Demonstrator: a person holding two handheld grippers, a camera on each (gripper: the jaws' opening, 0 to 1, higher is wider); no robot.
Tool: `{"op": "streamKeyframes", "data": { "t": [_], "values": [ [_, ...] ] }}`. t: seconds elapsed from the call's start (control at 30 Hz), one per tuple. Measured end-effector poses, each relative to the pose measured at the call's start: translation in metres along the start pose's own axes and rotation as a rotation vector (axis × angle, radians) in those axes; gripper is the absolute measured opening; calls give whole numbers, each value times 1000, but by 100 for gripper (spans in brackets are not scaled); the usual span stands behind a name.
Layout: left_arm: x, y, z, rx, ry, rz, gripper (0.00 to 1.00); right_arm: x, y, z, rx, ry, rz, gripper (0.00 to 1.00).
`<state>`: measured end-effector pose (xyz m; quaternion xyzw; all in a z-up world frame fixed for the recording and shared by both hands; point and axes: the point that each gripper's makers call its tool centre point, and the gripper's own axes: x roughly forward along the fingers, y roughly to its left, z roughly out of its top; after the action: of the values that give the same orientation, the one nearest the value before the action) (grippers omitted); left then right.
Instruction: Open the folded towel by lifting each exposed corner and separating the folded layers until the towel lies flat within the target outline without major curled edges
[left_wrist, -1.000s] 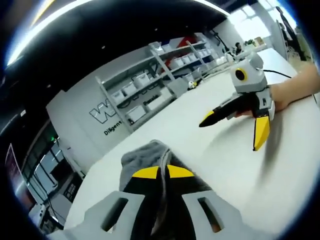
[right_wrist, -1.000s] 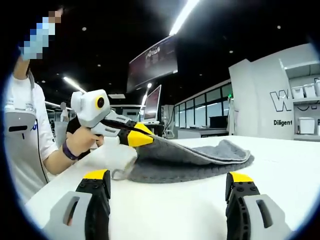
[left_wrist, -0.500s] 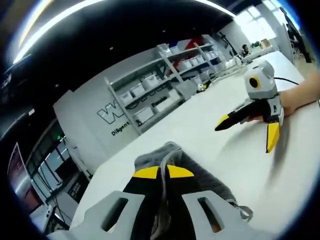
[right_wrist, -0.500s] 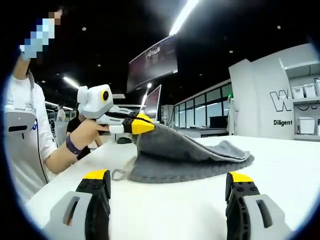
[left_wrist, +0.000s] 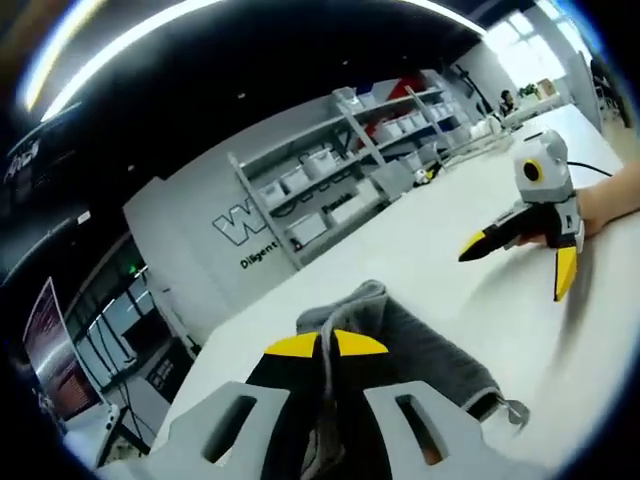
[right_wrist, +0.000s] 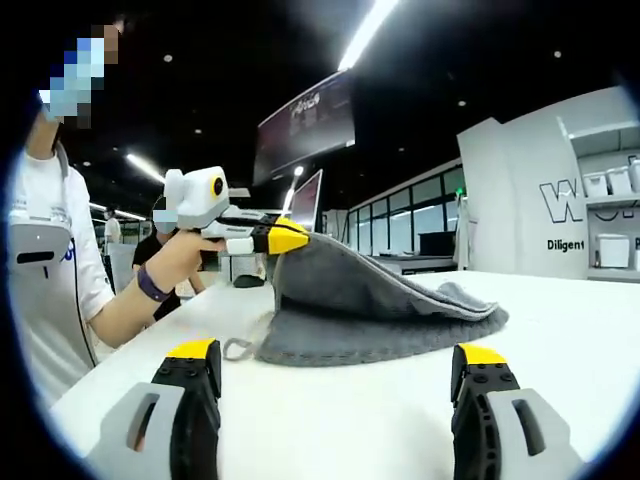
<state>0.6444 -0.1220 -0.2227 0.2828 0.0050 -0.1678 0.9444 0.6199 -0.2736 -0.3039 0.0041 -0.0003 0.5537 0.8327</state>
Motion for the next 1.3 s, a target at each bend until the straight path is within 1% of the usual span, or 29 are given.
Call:
{"op": "streamKeyframes", "data": {
  "t": [0.13, 0.43, 0.87, 1.3],
  "values": [
    [-1, 8, -2, -9, 3, 20, 3, 0, 0, 0, 0, 1, 0, 97],
    [-7, 21, -3, -16, 3, 52, 3, 0, 0, 0, 2, 0, 0, 97],
    [-12, 49, -9, -17, 11, 108, 3, 0, -1, -1, 3, 0, 0, 97],
    [-16, 65, -17, -11, 28, 145, 3, 0, 0, -1, 3, -1, 0, 97]
  ]
}}
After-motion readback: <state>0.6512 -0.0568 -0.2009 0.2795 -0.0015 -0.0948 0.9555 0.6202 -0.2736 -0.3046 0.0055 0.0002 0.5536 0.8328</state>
